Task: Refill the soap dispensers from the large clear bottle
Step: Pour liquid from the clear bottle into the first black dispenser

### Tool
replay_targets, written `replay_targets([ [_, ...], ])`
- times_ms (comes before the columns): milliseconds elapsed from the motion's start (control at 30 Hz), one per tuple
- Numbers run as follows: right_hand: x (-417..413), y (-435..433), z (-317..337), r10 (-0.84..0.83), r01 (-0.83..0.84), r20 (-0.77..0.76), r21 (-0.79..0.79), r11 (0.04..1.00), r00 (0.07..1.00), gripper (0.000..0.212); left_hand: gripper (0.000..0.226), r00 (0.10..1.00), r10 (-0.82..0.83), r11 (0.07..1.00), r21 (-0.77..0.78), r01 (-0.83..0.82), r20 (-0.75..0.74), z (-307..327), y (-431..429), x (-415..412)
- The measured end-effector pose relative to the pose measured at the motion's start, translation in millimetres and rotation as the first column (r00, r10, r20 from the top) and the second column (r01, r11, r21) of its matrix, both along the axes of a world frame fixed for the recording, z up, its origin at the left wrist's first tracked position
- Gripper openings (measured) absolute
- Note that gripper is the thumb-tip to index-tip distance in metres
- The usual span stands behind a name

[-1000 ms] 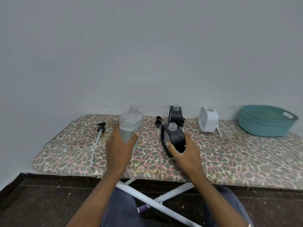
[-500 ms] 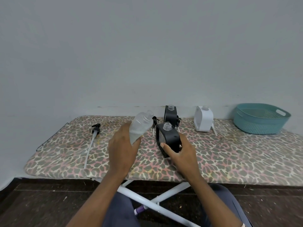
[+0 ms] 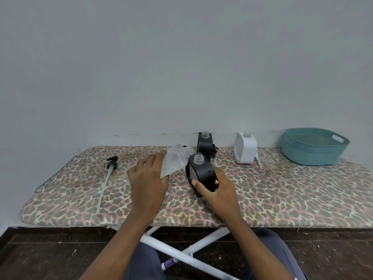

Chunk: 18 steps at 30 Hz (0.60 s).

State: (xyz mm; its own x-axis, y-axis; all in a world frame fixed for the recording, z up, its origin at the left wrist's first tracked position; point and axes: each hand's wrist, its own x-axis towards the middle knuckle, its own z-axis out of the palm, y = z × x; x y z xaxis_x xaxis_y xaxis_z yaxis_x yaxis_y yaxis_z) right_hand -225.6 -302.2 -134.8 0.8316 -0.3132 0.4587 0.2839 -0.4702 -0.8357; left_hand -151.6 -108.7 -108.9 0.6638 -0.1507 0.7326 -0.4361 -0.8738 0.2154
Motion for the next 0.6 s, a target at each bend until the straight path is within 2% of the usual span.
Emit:
replay_targets([
  [167,1.3,-1.4,-1.4,0.001,-0.001,0.004,-0.011,1.0,1.0,0.042,0.075,0.999,0.013,1.0,0.022,-0.014,0.033,3.5,-3.2,0.5],
  [367,2.3,-2.5,-4.1,0.012,-0.012,-0.004,-0.008,1.0,1.0,0.049,0.088,0.997,0.029,0.998,0.049,-0.032,0.069,4.0,-3.5,-0.3],
  [600,0.7,-1.1,-2.0,0.005,-0.005,-0.001,-0.017,1.0,1.0,0.047,0.086,0.992,0.076,0.991,0.101,-0.087,0.1,4.8,-2.9,-3.8],
])
